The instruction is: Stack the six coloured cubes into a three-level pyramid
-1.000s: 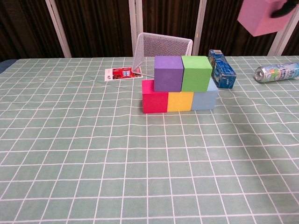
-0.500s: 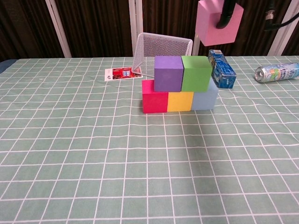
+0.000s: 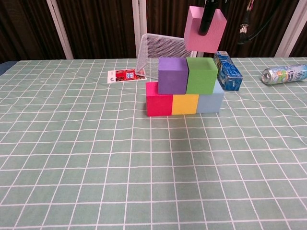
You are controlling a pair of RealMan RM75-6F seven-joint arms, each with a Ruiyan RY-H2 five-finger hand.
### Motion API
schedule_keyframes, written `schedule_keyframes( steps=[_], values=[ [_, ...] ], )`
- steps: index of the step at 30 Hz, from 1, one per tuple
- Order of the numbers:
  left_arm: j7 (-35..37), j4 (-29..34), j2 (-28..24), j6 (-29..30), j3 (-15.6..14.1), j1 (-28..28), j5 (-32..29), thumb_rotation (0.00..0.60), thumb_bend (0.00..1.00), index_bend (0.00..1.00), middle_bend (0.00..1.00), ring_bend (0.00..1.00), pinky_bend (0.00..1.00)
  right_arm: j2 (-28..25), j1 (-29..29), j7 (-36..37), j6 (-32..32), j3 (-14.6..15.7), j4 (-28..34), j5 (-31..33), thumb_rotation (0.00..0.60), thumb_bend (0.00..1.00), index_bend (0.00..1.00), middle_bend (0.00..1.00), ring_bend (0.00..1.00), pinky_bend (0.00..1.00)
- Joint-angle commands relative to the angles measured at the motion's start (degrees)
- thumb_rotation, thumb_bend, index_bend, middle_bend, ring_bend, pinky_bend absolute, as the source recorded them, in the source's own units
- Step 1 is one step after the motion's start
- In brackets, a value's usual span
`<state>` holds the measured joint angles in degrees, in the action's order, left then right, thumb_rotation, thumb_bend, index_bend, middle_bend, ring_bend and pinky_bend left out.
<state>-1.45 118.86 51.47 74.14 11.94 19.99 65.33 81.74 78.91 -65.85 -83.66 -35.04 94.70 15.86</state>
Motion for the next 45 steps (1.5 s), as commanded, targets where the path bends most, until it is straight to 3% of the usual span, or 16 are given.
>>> schedule_keyframes(
  steps=[1,45],
  values=[
    [0.1,0.0,0.0,-0.2,0.0,0.0,-0.1,0.600,0.12,0.00,0.00,0.00,0.05,0.5,-0.2,0.1,-0.3,-0.2,0.1,-0.1,0.600,0.36,0.05,0.49,0.35,0.00],
    [0.7,-0.2,-0.2,-1.2,0.5,-0.1,-0.6,0.600,0.12,0.00,0.00,0.00,0.05,5.2,-2.3,-2.1,2.9,0.2,-3.1,-3.8,0.600,0.36,0.05,0.49,0.35,0.00]
  ],
)
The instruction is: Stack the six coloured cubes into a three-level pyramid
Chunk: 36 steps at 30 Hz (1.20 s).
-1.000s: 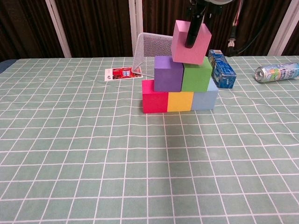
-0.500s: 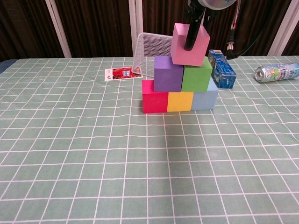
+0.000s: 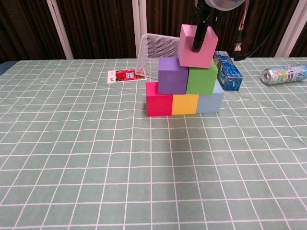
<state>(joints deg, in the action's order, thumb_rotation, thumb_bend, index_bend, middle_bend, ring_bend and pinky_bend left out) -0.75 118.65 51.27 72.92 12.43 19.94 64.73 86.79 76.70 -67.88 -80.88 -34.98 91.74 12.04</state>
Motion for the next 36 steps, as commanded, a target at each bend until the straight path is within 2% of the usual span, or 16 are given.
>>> schedule_keyframes(
  steps=[1,25,29,36],
  values=[
    [0.1,0.0,-0.1,0.1,0.1,0.0,-0.1,0.600,0.12,0.00,0.00,0.00,0.05,0.2,-0.1,-0.1,0.2,0.1,-0.2,0.1,0.600,0.36,0.05,0.49,0.35,0.00],
    [-0.4,-0.3,0.1,-0.2,0.1,0.1,-0.6,0.600,0.12,0.00,0.00,0.00,0.05,1.3,-0.9,-0.7,0.8,0.0,-0.9,-0.9,0.600,0.36,0.05,0.48,0.35,0.00],
    [-0.5,-0.4,0.2,-0.2,0.2,0.1,-0.8,0.600,0.12,0.00,0.00,0.00,0.05,1.4,-1.0,-0.9,1.0,0.1,-0.8,-1.2,0.600,0.36,0.02,0.43,0.33,0.00],
    [-0.5,-0.4,0.1,-0.2,0.3,0.1,-0.9,0.600,0.12,0.00,0.00,0.00,0.05,1.3,-1.1,-1.4,1.4,-0.2,-0.3,-0.6,0.600,0.36,0.00,0.27,0.26,0.00]
  ],
)
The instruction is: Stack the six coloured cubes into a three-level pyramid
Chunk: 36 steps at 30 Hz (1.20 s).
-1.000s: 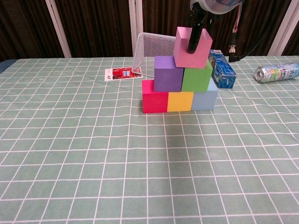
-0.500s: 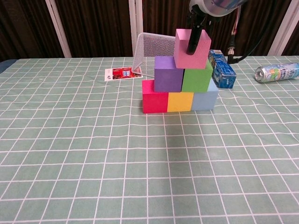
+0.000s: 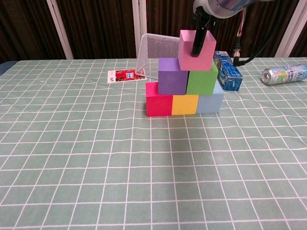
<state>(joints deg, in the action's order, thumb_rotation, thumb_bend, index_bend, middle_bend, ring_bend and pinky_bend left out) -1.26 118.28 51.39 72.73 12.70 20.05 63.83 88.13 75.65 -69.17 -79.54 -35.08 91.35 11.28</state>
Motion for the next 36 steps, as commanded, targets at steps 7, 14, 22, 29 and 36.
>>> schedule_keyframes(
  steps=[7,14,22,29,36],
  values=[
    [0.1,0.1,-0.1,0.1,0.1,-0.1,0.1,0.600,0.12,0.00,0.00,0.00,0.05,-0.1,-0.2,0.2,0.1,-0.3,0.7,0.2,0.600,0.36,0.00,0.13,0.16,0.00],
    [0.2,0.1,-0.2,0.1,0.1,-0.1,0.1,0.600,0.12,0.00,0.00,0.00,0.05,-0.3,-0.2,0.3,-0.3,-0.4,1.5,-0.3,0.600,0.36,0.00,0.02,0.05,0.00],
    [0.2,-0.3,-0.2,0.2,0.3,-0.1,-0.2,0.600,0.12,0.00,0.00,0.00,0.04,-1.8,-0.6,0.2,-2.1,-0.2,5.3,-1.0,0.600,0.34,0.00,0.00,0.00,0.00],
    [-0.3,-0.5,0.0,0.7,0.3,-0.2,-0.2,0.600,0.12,0.00,0.00,0.00,0.04,-6.8,-3.4,1.1,-5.4,1.8,13.5,-5.9,0.600,0.30,0.00,0.00,0.00,0.00],
    [-1.4,-1.0,0.3,1.4,0.2,-0.4,-0.4,0.600,0.12,0.00,0.00,0.00,0.04,-16.5,-12.4,7.7,-9.5,6.1,25.1,-16.5,0.600,0.30,0.00,0.00,0.00,0.00]
  ],
)
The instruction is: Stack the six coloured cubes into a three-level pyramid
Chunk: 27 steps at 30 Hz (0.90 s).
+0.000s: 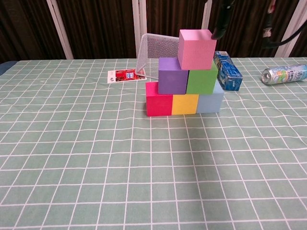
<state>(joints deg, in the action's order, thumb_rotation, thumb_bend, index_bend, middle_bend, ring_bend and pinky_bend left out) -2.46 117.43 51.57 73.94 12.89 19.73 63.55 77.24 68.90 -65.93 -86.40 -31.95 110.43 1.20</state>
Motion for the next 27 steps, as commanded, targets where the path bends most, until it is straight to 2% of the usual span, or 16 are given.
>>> schedule_keyframes(
  steps=[1,7,14,19,27],
  values=[
    [-0.5,-0.3,0.2,0.3,0.0,-0.1,-0.2,0.600,0.12,0.00,0.00,0.00,0.04,-7.2,-7.6,6.1,-3.0,4.0,7.5,-8.7,0.600,0.30,0.00,0.00,0.00,0.00],
    [-2.4,-1.5,1.8,1.2,-0.4,-0.1,-0.1,0.600,0.12,0.00,0.00,0.00,0.04,-15.9,-21.4,18.9,-4.4,11.8,13.2,-22.1,0.600,0.30,0.00,0.00,0.00,0.00],
    [-5.6,-3.1,4.9,2.7,-1.5,-0.1,1.0,0.600,0.12,0.00,0.00,0.00,0.03,-21.3,-33.4,32.9,-1.0,18.6,12.2,-32.2,0.600,0.30,0.00,0.00,0.00,0.00],
    [-6.6,-5.2,7.0,4.0,-1.7,-0.5,0.7,0.600,0.12,0.00,0.00,0.00,0.03,-21.5,-39.2,39.6,1.2,22.8,8.3,-38.6,0.600,0.30,0.00,0.00,0.00,0.00],
    [-4.5,-8.8,8.7,5.0,-1.9,-1.8,1.0,0.600,0.12,0.00,0.00,0.00,0.03,-16.9,-45.1,45.7,1.3,26.6,0.6,-46.0,0.600,0.30,0.00,0.00,0.00,0.00]
  ],
)
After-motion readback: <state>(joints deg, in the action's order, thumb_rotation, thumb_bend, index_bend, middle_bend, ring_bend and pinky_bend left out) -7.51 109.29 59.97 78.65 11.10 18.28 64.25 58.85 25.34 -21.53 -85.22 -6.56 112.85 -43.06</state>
